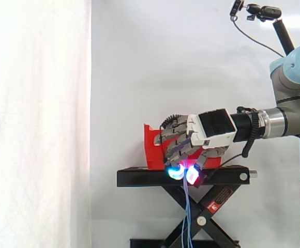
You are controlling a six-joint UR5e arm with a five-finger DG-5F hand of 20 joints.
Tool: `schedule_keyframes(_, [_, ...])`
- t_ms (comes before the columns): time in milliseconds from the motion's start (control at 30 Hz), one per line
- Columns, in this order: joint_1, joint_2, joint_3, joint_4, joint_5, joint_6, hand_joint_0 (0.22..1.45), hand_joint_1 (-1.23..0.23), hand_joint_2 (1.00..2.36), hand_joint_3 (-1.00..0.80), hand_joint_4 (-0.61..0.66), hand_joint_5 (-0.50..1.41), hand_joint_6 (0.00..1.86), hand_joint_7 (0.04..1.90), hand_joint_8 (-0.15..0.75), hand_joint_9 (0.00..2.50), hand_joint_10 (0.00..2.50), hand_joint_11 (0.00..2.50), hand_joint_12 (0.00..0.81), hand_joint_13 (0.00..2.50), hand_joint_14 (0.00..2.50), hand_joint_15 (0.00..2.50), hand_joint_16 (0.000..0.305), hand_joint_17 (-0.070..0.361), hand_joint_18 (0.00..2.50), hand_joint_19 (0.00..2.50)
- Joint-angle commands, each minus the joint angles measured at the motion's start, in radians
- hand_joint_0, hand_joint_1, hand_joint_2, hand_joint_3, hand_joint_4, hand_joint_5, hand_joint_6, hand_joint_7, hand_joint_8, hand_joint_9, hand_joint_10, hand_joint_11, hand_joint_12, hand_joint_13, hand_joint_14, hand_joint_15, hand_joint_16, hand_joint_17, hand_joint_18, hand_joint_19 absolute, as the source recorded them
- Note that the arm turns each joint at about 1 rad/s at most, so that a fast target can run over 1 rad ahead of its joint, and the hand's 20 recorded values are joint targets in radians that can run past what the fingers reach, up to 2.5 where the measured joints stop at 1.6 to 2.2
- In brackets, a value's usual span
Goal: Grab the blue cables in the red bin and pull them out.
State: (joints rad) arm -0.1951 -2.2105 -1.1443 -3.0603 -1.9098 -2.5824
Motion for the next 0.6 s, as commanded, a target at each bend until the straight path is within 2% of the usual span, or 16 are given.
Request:
schedule_keyframes(0, [0.0,0.0,0.0,0.0,0.0,0.0,0.87,-0.99,1.0,-1.0,0.13,0.96,0.06,0.95,0.267,0.95,0.02,0.54,0.349,0.6,0.01,0.32,0.051,0.114,0.57,0.52])
schedule_keyframes(200, [0.0,0.0,0.0,0.0,0.0,0.0,0.89,-0.98,1.0,-1.0,0.11,0.93,0.31,0.88,0.271,0.96,0.02,0.55,0.347,0.62,0.01,0.32,0.05,0.113,0.58,0.51])
schedule_keyframes(467, [-0.001,0.002,0.0,-0.003,0.0,0.0,0.9,-0.96,1.0,-1.0,0.12,0.91,0.36,0.87,0.271,0.98,0.02,0.56,0.347,0.63,0.02,0.33,0.05,0.112,0.59,0.51])
schedule_keyframes(500, [0.0,0.002,0.0,-0.003,0.0,0.0,0.9,-0.96,1.0,-1.0,0.13,0.91,0.34,0.85,0.27,0.98,0.02,0.54,0.348,0.63,0.01,0.33,0.05,0.112,0.58,0.51])
schedule_keyframes(567, [-0.001,0.002,0.0,-0.003,0.0,0.0,0.89,-0.95,1.0,-1.0,0.14,0.97,0.0,0.94,0.268,0.97,0.02,0.54,0.346,0.62,0.02,0.33,0.05,0.112,0.58,0.52])
